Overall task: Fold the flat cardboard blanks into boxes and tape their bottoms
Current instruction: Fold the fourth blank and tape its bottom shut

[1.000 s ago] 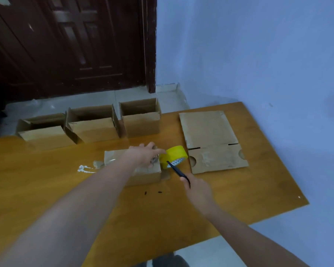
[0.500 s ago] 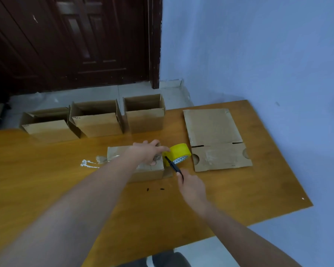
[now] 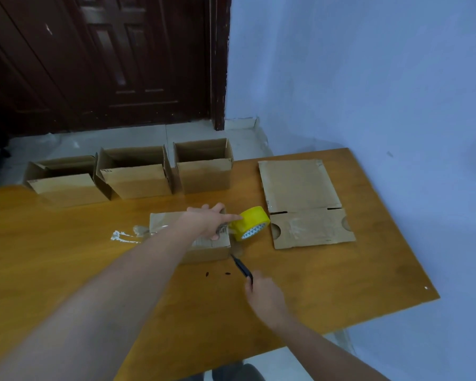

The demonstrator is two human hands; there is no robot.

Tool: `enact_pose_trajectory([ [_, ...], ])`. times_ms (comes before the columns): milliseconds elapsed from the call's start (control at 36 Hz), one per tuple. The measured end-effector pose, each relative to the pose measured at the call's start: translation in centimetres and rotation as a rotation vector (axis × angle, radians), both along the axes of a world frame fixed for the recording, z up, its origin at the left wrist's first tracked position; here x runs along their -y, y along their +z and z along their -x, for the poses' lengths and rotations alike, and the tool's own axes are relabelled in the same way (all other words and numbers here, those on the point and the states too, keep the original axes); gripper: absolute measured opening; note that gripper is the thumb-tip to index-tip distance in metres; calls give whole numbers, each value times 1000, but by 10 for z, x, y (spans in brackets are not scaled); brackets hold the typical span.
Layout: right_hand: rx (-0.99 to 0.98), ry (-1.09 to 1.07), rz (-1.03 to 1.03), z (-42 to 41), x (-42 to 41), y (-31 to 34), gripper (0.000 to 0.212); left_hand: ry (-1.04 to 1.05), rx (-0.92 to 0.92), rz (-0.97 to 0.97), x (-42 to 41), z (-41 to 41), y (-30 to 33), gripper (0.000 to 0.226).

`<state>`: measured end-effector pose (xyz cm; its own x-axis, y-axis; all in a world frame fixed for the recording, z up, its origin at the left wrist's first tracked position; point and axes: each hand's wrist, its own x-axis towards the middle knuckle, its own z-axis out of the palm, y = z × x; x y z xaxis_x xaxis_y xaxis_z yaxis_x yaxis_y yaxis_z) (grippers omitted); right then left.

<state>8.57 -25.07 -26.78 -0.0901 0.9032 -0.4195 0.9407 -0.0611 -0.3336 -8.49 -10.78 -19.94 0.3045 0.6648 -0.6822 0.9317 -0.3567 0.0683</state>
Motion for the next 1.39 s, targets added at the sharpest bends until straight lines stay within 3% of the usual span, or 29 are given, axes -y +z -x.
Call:
enact_pose_trajectory([
  [167,-136,113,208,17,21,-20,29,2,4,-2,1,1,-1,81],
  [306,-171,361,147,45,25,-29,33,0,20,-5,2,1,0,79],
  [472,-10,579,141,73,21,-43,56,18,52,-10,3,2,0,80],
  [583,92,671,48,82,18,-42,55,53,120,-55,5,4,-3,85],
  [667,57,602,-49,79,19,-45,43,78,161,-97,7,6,-7,85],
  [750,-90,461,-316,62,11,-41,4,88,178,-118,9,8,-10,83],
  [833,-278,299,-515,37,-7,-23,22,102,195,-139,10,9,-12,80],
  [972,-368,39,-736,2,-63,19,28,117,201,-155,13,8,-14,72],
  [1083,-356,-44,-483,-16,-128,35,23,126,198,-179,15,8,-14,73],
  [1250,-29,378,-42,2,-177,38,34,133,195,-189,17,8,-14,76],
  [1389,23,486,160,12,-185,33,29,136,198,-201,17,9,-17,77],
])
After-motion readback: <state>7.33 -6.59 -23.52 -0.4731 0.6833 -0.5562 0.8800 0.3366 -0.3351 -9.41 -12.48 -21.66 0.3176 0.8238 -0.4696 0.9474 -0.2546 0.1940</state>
